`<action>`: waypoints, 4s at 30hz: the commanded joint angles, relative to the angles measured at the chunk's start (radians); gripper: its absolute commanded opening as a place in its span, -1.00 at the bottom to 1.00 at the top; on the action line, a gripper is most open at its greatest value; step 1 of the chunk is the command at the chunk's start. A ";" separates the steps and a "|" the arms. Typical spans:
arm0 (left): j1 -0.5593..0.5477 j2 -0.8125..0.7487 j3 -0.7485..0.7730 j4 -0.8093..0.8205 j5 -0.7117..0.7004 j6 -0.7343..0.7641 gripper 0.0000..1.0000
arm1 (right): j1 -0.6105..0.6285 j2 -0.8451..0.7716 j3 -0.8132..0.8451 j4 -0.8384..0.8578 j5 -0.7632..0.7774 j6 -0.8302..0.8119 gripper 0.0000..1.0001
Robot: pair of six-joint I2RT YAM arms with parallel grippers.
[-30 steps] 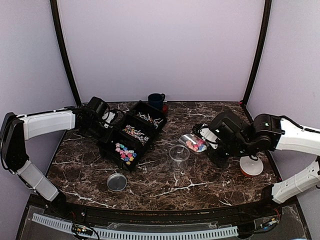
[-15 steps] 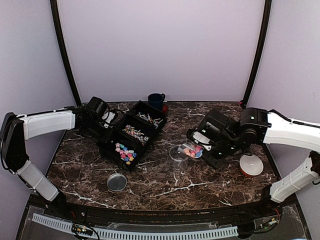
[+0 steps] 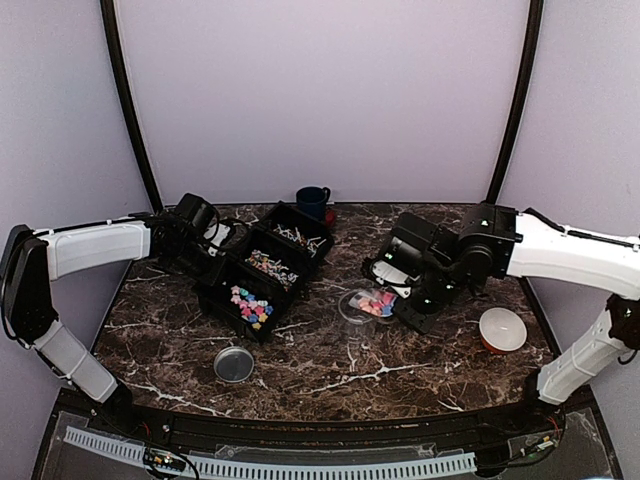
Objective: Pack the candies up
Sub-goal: Place the fake candies in the packing bottle, then place the plate at the center of the board, then pass from the right arm to the left
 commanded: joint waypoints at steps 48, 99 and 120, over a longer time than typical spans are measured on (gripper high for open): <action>0.004 -0.076 0.050 0.116 0.067 -0.033 -1.00 | -0.006 0.228 0.227 -0.285 0.017 0.155 -1.00; 0.037 0.097 0.063 0.127 0.163 -0.017 -0.29 | -0.006 -0.124 -0.225 0.789 0.167 -0.215 -1.00; 0.026 -0.077 0.018 0.328 0.763 -0.133 0.50 | 0.020 -0.029 -0.306 1.040 0.117 -0.519 -1.00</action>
